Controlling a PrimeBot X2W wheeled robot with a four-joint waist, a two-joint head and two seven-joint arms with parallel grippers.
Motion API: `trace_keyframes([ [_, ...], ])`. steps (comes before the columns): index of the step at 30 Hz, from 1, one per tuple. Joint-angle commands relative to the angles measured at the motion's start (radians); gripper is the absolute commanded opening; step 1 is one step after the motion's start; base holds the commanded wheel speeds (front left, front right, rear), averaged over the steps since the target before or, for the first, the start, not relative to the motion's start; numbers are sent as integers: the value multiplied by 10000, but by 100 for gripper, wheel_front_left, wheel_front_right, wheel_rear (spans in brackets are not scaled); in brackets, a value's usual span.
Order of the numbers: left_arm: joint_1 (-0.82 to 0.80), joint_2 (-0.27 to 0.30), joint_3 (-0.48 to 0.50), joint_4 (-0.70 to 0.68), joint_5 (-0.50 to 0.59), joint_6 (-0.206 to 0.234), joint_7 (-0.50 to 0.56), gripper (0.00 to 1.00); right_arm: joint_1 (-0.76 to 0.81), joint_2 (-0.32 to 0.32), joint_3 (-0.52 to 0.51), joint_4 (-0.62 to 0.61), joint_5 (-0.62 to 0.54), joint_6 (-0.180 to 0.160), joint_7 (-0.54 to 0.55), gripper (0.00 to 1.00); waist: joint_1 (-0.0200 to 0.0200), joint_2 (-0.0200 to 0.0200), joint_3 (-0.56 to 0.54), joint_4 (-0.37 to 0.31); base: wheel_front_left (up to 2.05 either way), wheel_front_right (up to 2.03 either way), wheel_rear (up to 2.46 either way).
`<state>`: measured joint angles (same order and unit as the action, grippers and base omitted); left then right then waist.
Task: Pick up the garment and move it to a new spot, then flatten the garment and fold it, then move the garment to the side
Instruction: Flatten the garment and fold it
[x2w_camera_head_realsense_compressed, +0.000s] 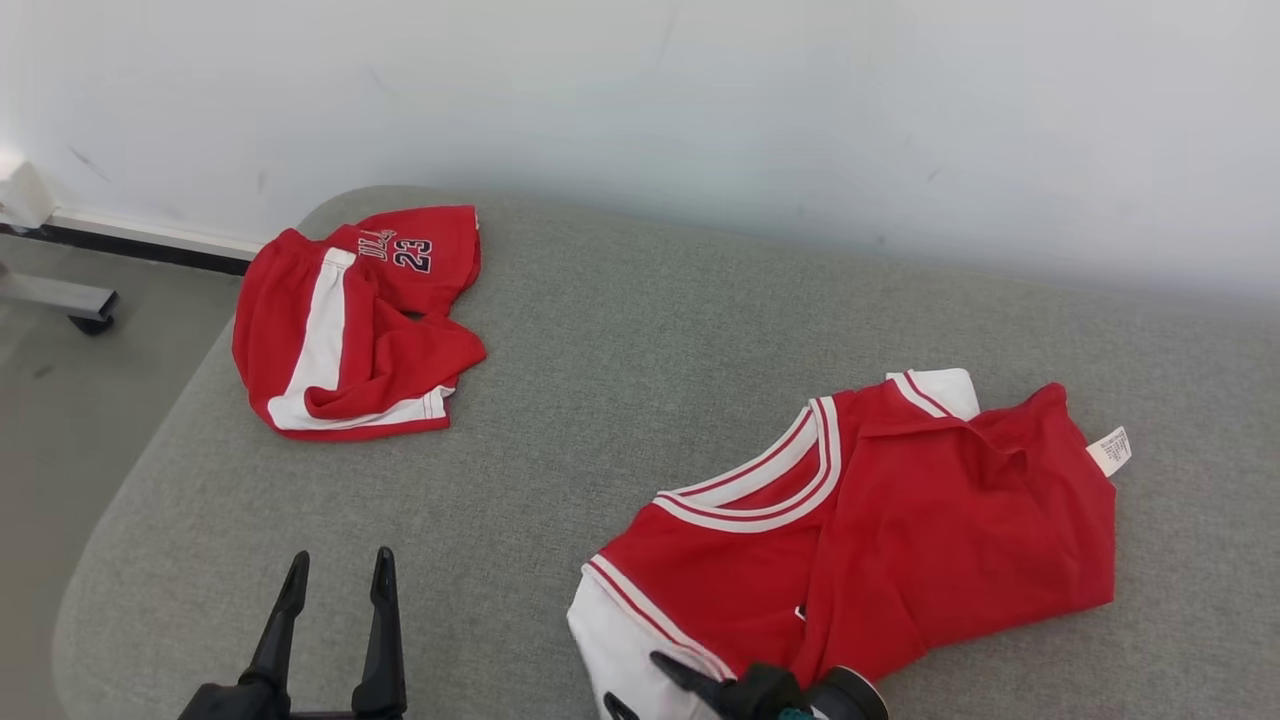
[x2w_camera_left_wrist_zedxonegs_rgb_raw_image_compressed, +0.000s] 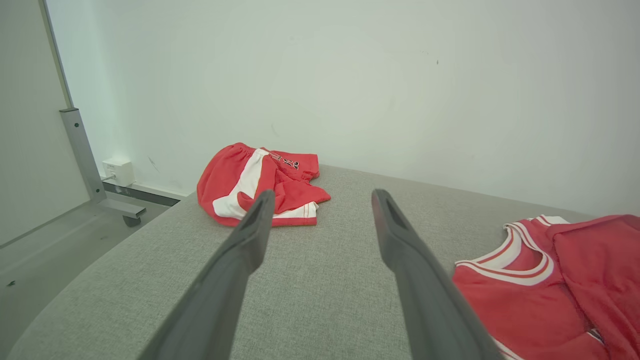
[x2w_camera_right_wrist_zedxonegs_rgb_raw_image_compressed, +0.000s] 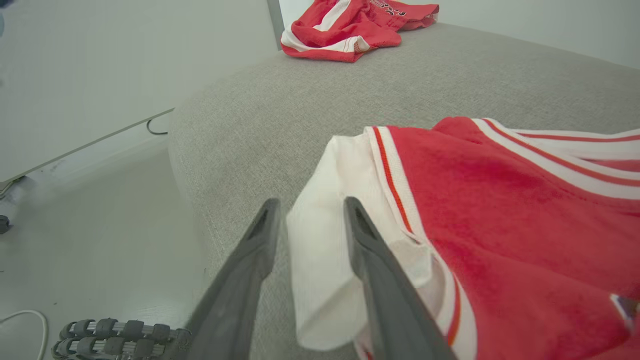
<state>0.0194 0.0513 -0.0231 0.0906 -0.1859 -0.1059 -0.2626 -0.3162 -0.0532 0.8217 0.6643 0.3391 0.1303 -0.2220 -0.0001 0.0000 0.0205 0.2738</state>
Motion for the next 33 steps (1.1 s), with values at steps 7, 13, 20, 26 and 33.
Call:
trace_keyframes([
  [7,154,-12,169,-20,-4,-23,-34,100,-431,34,-551,-277,632,10,-392,100,1,0,-167,-378,0,0,0],
  [13,226,-12,421,-150,78,-18,-34,100,-680,-591,-2076,-741,312,10,-435,100,1,0,-259,-678,0,0,0],
  [20,206,-12,530,-186,147,-59,-34,100,-1325,-1789,-3435,-717,-298,10,-237,100,1,0,-239,-713,0,0,0],
  [26,68,-11,431,-191,27,-71,-34,100,-2190,-2547,-3790,-162,-749,10,628,100,1,0,-28,-450,0,0,0],
  [33,21,-12,352,-226,-106,-5,-34,100,-2652,-2953,-3695,734,-848,10,1296,100,1,0,186,-59,0,0,0],
])
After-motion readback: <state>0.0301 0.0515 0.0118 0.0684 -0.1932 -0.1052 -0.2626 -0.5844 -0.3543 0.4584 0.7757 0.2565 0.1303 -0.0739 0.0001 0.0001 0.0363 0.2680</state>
